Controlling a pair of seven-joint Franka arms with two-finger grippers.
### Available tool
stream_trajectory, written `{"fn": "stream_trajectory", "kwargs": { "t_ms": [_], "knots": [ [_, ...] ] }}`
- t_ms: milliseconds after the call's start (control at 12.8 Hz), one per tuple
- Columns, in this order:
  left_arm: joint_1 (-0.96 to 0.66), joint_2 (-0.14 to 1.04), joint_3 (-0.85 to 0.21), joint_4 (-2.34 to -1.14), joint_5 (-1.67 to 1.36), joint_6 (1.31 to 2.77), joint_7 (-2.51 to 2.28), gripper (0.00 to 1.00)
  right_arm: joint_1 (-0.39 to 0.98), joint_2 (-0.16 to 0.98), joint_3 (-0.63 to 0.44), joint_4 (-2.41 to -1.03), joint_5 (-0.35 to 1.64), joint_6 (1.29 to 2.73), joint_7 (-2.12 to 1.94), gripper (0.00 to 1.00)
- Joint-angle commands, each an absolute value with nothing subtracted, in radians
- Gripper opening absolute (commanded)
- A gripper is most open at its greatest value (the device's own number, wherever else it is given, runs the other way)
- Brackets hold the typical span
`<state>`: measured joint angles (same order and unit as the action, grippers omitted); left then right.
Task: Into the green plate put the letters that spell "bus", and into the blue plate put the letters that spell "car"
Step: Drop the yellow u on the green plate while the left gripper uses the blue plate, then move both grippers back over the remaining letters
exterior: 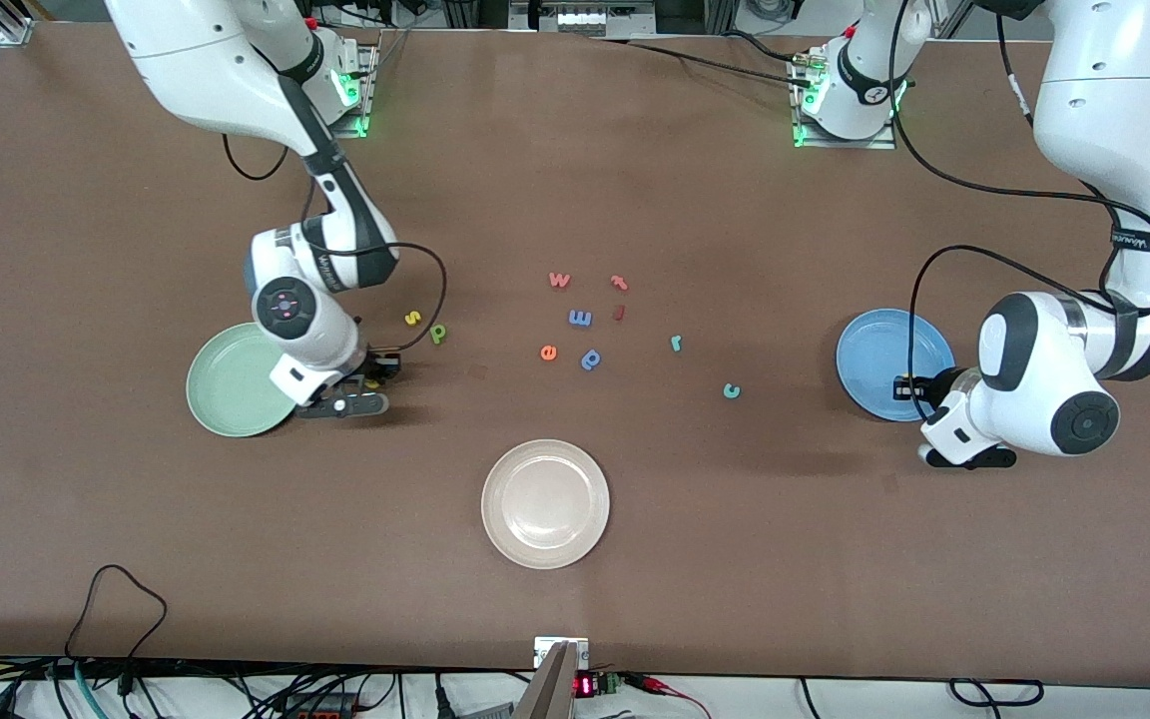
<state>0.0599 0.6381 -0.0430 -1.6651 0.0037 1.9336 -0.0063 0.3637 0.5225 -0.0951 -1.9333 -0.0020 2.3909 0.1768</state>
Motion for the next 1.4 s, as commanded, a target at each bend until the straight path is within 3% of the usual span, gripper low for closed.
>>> {"fn": "stream_trajectory", "kwargs": {
  "t_ms": [0, 234, 311, 389, 545, 701, 779, 857, 934, 1012, 1090, 1324],
  "knots": [
    [0.069, 0.548, -0.054, -1.851, 0.026, 2.071, 0.005, 0.17, 0.221, 0.413, -0.084, -1.953, 0.002, 2.275, 0.034, 0.14],
    [0.069, 0.542, -0.055, -1.899, 0.026, 2.112, 0.005, 0.17, 0.106, 0.423, -0.084, -1.965, 0.0, 2.258, -0.057, 0.16],
    [0.069, 0.541, -0.055, -1.91, 0.026, 2.132, 0.005, 0.18, 0.082, 0.443, -0.084, -1.97, -0.002, 2.264, -0.057, 0.23],
    [0.068, 0.546, -0.054, -1.907, 0.026, 2.137, 0.002, 0.26, 0.077, 0.454, -0.084, -1.97, -0.003, 2.266, -0.058, 0.38],
    [0.067, 0.542, -0.057, -1.885, 0.026, 2.128, -0.003, 1.0, 0.078, 0.456, -0.084, -1.97, -0.003, 2.267, -0.058, 1.0],
    [0.066, 0.514, -0.061, -1.875, 0.026, 2.096, 0.023, 1.0, 0.086, 0.427, -0.08, -1.97, -0.003, 2.252, -0.057, 1.0],
    [0.055, 0.49, -0.063, -1.875, 0.028, 2.079, 0.026, 0.93, 0.1, 0.41, -0.074, -1.971, -0.003, 2.229, -0.04, 1.0],
    [0.037, 0.468, -0.077, -1.873, 0.028, 2.068, 0.028, 0.69, 0.132, 0.388, -0.06, -1.976, 0.001, 2.205, -0.019, 1.0],
    [0.023, 0.466, -0.103, -1.855, 0.025, 2.062, 0.014, 0.54, 0.146, 0.368, -0.049, -1.994, 0.002, 2.203, 0.017, 1.0],
    [0.011, 0.475, -0.115, -1.835, 0.015, 2.057, 0.005, 0.46, 0.162, 0.358, -0.02, -2.011, 0.002, 2.203, 0.04, 1.0],
    [-0.009, 0.488, -0.13, -1.806, 0.008, 2.059, -0.011, 0.42, 0.175, 0.351, 0.003, -2.034, 0.005, 2.216, 0.075, 1.0],
    [-0.121, 0.589, -0.15, -1.705, -0.036, 2.068, -0.113, 0.41, 0.234, 0.353, 0.081, -2.112, 0.003, 2.325, 0.265, 1.0]
  ]
}}
